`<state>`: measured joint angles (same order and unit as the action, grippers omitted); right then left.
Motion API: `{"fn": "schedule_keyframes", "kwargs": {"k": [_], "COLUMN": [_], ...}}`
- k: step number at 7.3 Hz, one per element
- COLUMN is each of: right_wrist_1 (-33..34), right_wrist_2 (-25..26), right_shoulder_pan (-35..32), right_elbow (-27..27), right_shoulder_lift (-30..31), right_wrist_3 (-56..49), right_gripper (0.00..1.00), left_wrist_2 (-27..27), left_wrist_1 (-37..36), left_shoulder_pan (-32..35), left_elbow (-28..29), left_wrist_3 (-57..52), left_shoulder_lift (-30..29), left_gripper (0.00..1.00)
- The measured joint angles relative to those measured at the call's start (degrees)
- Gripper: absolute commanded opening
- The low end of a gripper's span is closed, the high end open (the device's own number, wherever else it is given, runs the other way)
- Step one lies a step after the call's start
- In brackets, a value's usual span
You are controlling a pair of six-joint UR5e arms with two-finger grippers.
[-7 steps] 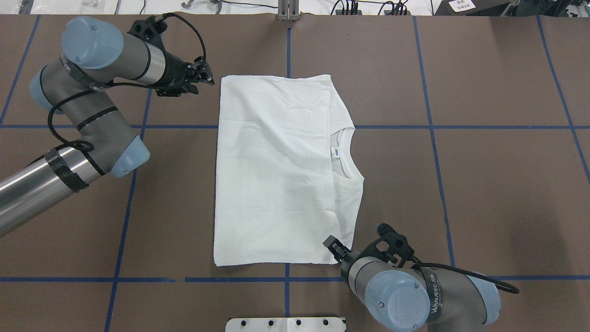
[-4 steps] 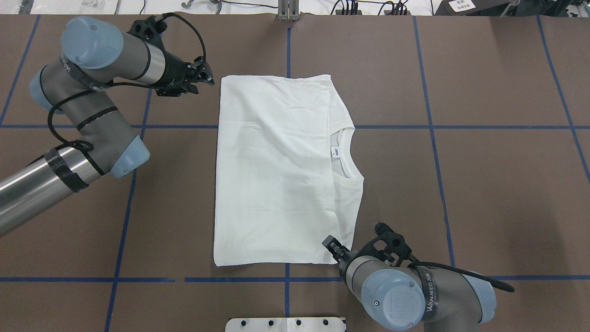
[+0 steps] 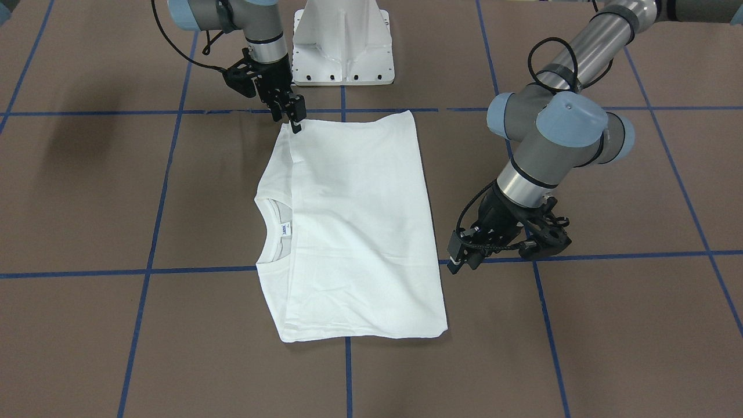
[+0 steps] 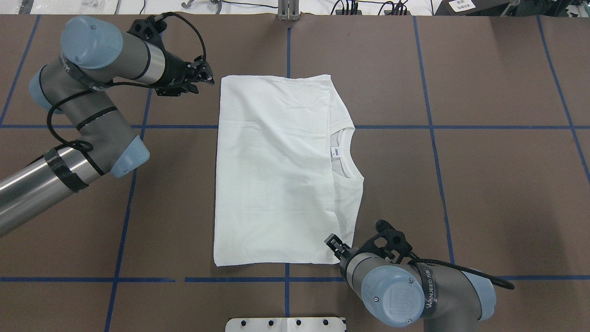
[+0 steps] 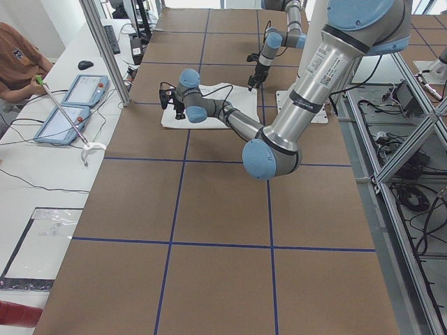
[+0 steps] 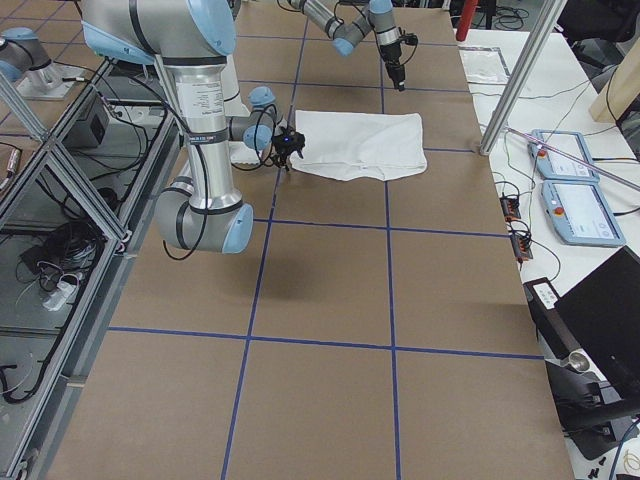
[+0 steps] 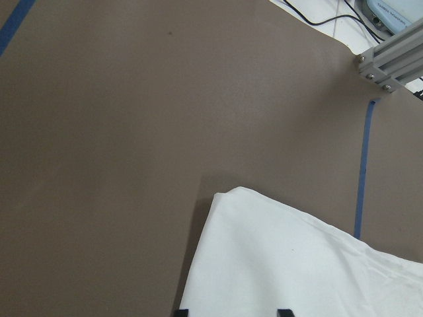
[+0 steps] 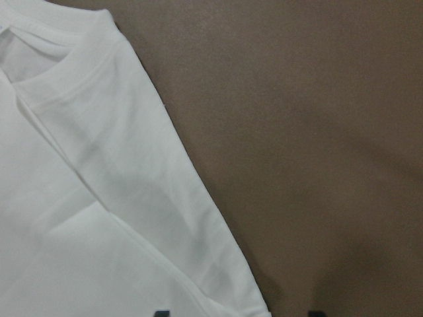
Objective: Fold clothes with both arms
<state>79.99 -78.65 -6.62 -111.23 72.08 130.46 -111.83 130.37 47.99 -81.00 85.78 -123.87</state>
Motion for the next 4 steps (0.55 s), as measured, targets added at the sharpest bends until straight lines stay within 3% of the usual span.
{"fn": "schedule_keyframes", "kwargs": {"k": [2, 4], "right_wrist_1": [0.13, 0.37], "right_wrist_2": [-0.01, -0.01], "right_shoulder_pan": [-0.11, -0.17], "right_elbow": [0.07, 0.43], "right_shoulder_lift": [-0.03, -0.57], "right_wrist_3": [-0.01, 0.22], "right_gripper": [0.41, 0.00], "left_wrist_2": [-0.05, -0.06], "left_wrist_1": [-0.03, -0.03], "left_shoulder_pan": [0.00, 0.00], "left_elbow": [-0.06, -0.55], "left_wrist_3": [0.00, 0.00], "left_shoulder_lift": [0.08, 0.71], "left_gripper": [0.54, 0.54]}}
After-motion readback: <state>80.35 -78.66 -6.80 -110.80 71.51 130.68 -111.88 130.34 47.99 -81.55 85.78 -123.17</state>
